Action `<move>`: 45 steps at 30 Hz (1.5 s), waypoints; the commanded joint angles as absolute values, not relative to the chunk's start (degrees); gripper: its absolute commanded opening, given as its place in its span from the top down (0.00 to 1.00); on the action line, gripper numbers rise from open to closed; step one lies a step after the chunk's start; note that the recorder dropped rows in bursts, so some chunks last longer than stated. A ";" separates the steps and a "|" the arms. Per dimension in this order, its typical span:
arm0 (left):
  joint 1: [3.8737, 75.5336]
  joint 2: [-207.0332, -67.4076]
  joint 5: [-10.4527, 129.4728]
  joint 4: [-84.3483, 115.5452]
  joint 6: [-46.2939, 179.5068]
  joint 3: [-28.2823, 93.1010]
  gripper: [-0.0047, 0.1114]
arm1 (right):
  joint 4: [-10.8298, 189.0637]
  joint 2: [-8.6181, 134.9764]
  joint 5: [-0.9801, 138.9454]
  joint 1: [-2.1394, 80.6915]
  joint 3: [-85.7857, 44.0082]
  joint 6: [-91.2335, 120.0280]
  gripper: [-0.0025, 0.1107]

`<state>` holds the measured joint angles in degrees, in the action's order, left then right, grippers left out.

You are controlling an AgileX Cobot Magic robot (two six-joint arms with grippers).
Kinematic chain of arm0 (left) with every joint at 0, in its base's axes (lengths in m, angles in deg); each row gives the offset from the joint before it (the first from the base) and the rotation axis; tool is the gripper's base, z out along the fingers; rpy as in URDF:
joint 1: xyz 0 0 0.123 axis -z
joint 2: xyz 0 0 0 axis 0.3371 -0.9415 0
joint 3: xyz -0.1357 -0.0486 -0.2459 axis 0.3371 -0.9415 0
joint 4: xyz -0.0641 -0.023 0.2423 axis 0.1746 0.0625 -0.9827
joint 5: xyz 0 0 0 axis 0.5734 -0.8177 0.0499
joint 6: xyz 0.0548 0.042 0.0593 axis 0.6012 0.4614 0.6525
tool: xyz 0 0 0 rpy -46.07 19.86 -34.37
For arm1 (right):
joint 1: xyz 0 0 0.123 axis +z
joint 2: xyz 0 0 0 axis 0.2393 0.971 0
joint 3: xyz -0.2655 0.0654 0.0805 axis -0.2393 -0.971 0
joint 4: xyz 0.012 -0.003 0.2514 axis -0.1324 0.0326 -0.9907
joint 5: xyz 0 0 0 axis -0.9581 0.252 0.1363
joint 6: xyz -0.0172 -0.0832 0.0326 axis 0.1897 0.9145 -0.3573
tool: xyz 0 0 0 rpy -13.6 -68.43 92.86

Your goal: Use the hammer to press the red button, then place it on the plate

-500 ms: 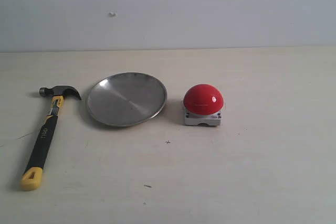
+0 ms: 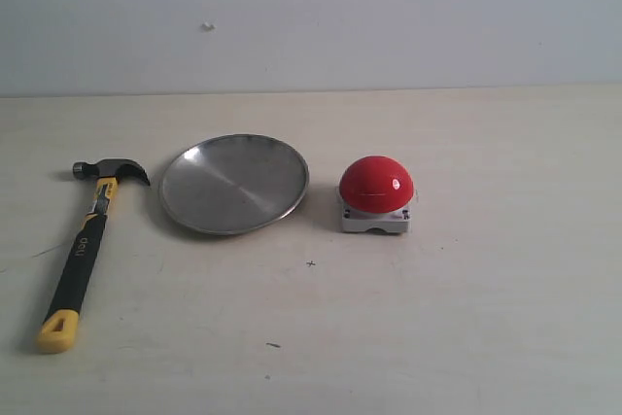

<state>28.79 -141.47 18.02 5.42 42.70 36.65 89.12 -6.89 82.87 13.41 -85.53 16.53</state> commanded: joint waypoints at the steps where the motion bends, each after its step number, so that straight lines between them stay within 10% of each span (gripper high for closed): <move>1: 28.98 -153.59 9.03 5.75 44.58 43.82 0.96 | 89.12 -7.31 82.47 13.03 -85.79 16.40 0.98; 7: 28.98 -167.43 8.47 10.08 48.72 50.49 0.93 | 89.12 -7.31 82.47 13.03 -85.79 16.40 0.98; 19: 28.98 -189.00 8.35 15.10 53.59 63.75 0.48 | 89.12 -7.31 82.47 13.03 -85.79 16.40 0.98; 45: 28.78 -196.88 7.73 14.75 53.14 69.02 0.47 | 89.12 -7.31 82.47 13.03 -85.79 16.40 0.98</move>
